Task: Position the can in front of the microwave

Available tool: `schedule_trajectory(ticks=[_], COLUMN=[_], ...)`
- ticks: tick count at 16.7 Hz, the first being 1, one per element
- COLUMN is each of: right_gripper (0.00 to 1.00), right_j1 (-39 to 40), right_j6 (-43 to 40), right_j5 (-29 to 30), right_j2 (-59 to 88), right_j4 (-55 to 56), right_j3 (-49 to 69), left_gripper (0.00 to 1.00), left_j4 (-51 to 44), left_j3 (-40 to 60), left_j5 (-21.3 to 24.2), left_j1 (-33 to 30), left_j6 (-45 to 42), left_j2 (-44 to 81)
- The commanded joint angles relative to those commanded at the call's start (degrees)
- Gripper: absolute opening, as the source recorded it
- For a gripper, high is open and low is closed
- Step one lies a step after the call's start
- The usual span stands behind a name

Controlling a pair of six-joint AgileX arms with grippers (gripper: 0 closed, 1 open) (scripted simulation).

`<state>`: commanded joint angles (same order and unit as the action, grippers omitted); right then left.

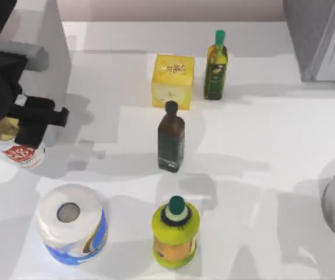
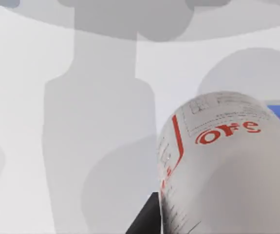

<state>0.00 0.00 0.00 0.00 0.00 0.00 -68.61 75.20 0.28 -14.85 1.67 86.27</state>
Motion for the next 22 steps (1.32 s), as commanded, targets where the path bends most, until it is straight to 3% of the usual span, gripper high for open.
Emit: schedule_trajectory(ticks=[4,8,22], right_gripper=[1.00,1.00,1.00], right_j1=[0.0,0.0,0.0], right_j6=[0.0,0.0,0.0], right_j5=[0.0,0.0,0.0], right_j2=[0.0,0.0,0.0], right_j4=[0.0,0.0,0.0], right_j3=[0.0,0.0,0.0], left_gripper=[0.00,0.00,0.00], left_j4=[2.5,4.3,6.3], left_j3=[-14.7,-22.2,-24.2], left_j5=[-0.3,-0.3,-0.3], left_j1=[9.3,14.4,14.7], left_j6=[-1.4,-2.4,-2.5], left_j2=[-5.8,-7.8,-7.4])
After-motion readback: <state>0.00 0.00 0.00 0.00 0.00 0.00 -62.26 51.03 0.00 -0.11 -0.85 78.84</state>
